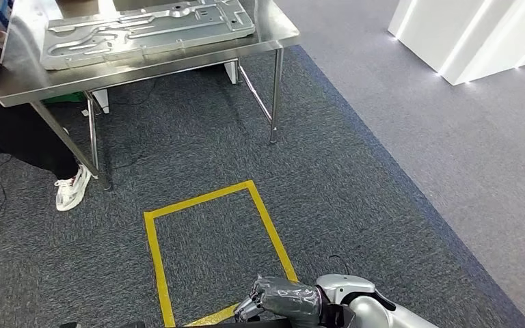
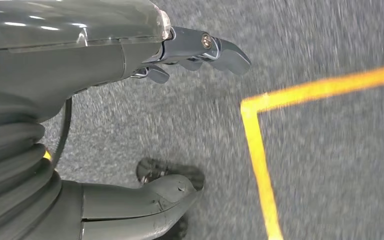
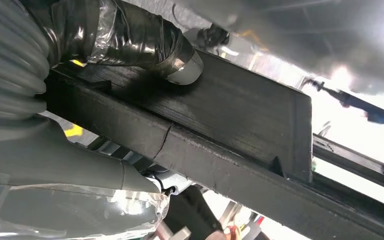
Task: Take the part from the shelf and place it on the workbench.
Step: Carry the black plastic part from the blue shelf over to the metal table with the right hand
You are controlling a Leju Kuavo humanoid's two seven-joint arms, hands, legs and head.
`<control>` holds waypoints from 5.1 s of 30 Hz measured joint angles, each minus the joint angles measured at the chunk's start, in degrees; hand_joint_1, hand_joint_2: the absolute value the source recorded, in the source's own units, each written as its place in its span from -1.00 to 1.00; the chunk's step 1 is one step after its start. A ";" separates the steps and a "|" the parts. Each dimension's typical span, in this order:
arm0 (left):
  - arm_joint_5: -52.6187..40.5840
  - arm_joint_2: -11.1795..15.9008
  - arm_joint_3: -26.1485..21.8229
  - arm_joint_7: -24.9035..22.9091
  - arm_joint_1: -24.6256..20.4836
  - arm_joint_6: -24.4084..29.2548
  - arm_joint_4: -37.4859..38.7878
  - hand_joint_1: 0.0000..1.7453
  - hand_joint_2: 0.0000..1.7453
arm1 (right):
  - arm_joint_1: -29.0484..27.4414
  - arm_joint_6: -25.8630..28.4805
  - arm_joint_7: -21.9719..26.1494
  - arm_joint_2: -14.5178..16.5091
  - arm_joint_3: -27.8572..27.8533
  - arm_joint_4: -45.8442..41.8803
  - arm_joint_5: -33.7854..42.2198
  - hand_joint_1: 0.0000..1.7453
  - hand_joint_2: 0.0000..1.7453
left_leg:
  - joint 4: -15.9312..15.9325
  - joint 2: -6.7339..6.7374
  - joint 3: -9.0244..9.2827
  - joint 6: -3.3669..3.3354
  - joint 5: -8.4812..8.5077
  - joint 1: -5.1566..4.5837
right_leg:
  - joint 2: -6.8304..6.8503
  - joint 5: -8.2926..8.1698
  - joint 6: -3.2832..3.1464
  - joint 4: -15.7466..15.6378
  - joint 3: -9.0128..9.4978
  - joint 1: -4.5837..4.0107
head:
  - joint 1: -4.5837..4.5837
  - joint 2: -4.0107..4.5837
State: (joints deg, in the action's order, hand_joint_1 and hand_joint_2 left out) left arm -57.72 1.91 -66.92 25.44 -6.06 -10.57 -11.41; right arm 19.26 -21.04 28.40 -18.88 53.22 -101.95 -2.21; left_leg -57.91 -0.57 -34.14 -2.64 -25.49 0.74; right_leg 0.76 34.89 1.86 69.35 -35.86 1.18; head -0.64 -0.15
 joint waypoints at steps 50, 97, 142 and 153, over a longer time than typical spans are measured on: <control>1.15 -0.45 -1.04 -1.03 -0.06 -5.95 0.04 -1.00 1.00 | -0.97 -0.45 0.69 -0.04 0.21 -0.69 0.03 0.88 1.00 | -11.94 0.27 -5.33 3.60 -4.62 0.26 | -0.26 -7.70 -2.99 -11.72 3.88 -0.39 | -0.01 0.00; 1.20 -0.27 -1.04 -0.36 -0.33 -6.15 0.04 -1.00 1.00 | -2.03 -0.75 1.05 -0.30 -0.61 -1.51 -0.41 0.88 1.00 | -0.12 0.09 3.40 1.00 -3.26 0.21 | -0.69 -6.64 -0.89 -2.59 -1.75 -0.50 | 0.02 0.00; 1.14 -0.04 -1.02 0.02 -0.38 -6.03 0.04 -1.00 1.00 | -2.92 -0.73 1.50 -0.72 -0.97 -2.40 -1.00 0.88 1.00 | -10.82 0.27 -3.48 3.03 -5.42 -0.14 | -0.96 -5.63 -3.65 -10.26 4.87 -1.16 | 0.01 0.00; 1.13 0.31 -1.02 0.13 -0.57 -5.96 0.03 -1.00 1.00 | -2.86 -0.78 1.66 -0.84 -1.20 -2.60 -1.05 0.88 1.00 | 0.16 0.18 2.78 0.02 -1.81 -0.38 | -0.94 0.60 -0.71 0.53 1.40 -0.98 | 0.01 0.00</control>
State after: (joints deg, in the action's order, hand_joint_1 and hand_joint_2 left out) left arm -56.59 2.21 -67.93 25.57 -6.63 -16.53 -11.38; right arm 16.40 -21.81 30.05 -19.72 52.02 -104.54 -3.26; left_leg -57.75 -0.39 -31.37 -2.62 -27.30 0.36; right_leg -0.18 35.49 1.16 69.88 -34.46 0.20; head -0.63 -0.15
